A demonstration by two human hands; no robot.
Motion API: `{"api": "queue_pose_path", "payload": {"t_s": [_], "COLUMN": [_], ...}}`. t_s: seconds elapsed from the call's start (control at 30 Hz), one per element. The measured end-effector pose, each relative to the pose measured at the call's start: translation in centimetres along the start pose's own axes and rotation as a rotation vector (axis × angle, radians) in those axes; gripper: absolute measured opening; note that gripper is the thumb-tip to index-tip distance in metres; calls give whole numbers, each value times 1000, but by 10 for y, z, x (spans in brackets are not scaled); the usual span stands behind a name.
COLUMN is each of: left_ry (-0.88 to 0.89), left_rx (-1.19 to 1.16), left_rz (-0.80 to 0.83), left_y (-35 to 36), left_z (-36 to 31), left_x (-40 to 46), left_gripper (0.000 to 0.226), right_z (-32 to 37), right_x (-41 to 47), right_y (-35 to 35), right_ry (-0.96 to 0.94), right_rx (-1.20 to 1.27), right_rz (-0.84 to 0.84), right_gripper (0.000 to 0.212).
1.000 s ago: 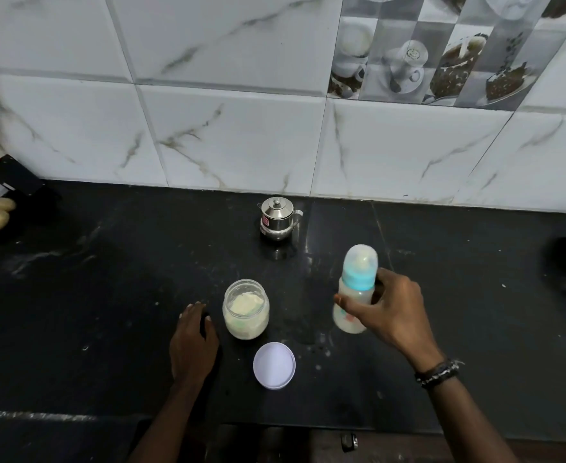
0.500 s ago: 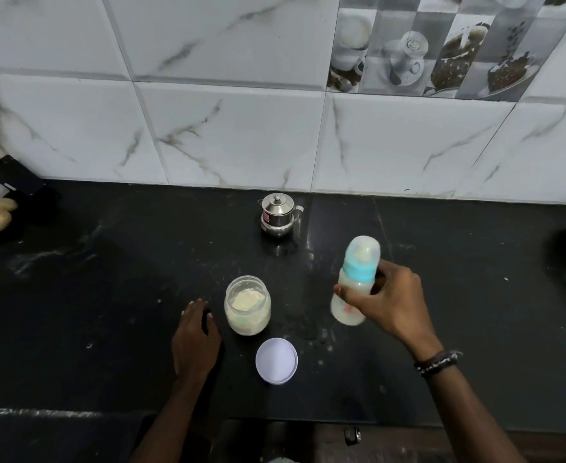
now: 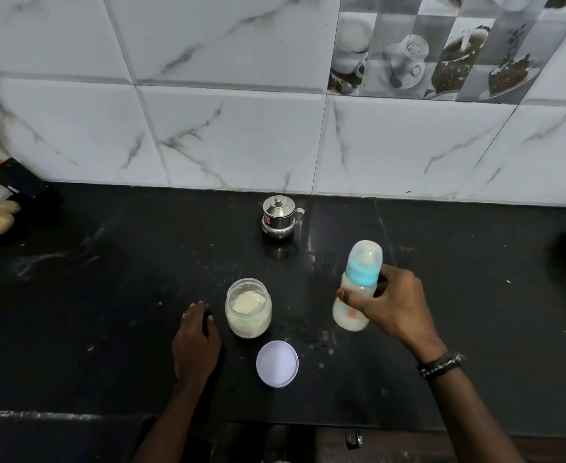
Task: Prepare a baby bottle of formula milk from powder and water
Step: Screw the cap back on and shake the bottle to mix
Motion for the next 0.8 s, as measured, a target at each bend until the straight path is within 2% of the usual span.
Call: {"api": "queue_pose_path", "payload": {"t_s": [0.03, 0.13, 0.27, 0.33, 0.4, 0.53, 0.63, 0.67, 0.73, 0.8], "left_ry": [-1, 0, -21, -14, 0, 7, 16, 13, 11, 7], "left_rx": [-5, -10, -10, -13, -12, -28, -31, -30, -24, -27], "left_rz": [-3, -5, 0, -6, -3, -13, -20, -19, -22, -23], "left_y": [0, -1, -1, -2, -2, -2, -1, -1, 0, 0], "left_z": [0, 1, -1, -1, -2, -3, -1, -1, 1, 3], "left_x": [0, 1, -1, 0, 0, -1, 0, 1, 0, 0], "left_gripper": [32, 33, 33, 33, 33, 32, 32, 32, 32, 32], "right_z": [0, 0, 2, 1, 1, 4, 4, 4, 2, -4], "right_x": [0, -2, 1, -1, -1, 1, 0, 2, 4, 5], "right_y": [-1, 2, 0, 4, 3, -1, 1, 0, -2, -2], "right_ry": [42, -108, 9, -55, -97, 21, -80, -67, -4, 28], "right_rx": [51, 16, -15, -15, 57, 34, 70, 85, -36, -14], "right_rz": [21, 65, 12, 81, 56, 28, 71, 34, 8, 55], "right_gripper": [28, 24, 26, 25, 23, 23, 29, 28, 24, 19]}}
Point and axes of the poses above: each hand's wrist, its own x-axis towards the middle knuckle, its own y-axis out of the palm, z = x × y, the point moved 2 cm from there along x, towards the middle knuckle, and after that the axes turned 5 degrees about z, right-handed, at the moved point
